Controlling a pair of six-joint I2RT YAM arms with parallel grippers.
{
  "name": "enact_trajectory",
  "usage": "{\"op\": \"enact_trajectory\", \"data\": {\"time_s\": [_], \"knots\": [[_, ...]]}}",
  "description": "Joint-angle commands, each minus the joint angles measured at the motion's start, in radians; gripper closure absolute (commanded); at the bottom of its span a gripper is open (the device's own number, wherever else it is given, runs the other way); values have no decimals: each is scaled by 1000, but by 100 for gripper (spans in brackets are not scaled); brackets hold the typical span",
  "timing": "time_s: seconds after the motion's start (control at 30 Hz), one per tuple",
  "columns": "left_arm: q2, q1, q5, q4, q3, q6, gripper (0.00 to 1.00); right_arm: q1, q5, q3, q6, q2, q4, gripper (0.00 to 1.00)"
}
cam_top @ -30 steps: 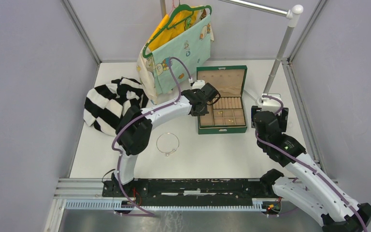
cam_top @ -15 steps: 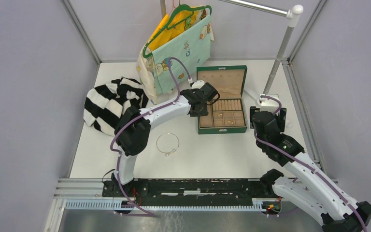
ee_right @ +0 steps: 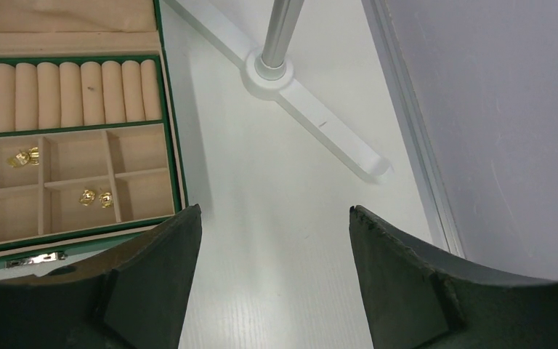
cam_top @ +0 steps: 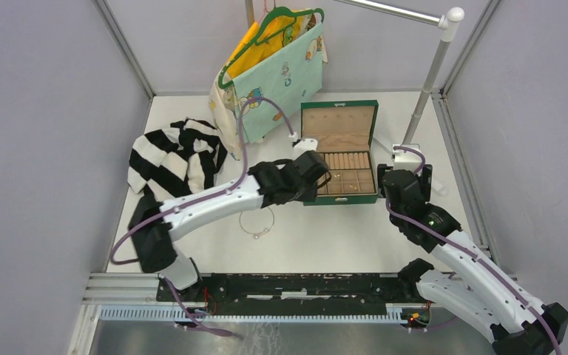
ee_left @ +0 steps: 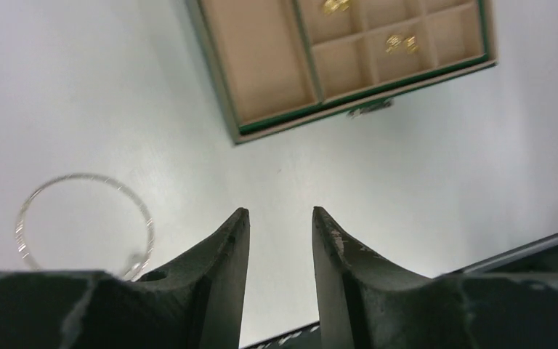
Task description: Organize the mixed jewelry
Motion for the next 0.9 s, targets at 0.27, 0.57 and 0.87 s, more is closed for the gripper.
{"op": "enact_trajectory", "data": {"time_s": [0.27,0.57,0.87], "knots": [[-376,173,-105,-125,-549,-161,45,-3,-283,-90,76,5,161,21],[-367,241,-42,-72,-636,-180,48,-4,-333,-108,79,15,172,21],[-343,153,30,-5,-669,-142,48,-3,-356,-144,86,19,191,21]]}}
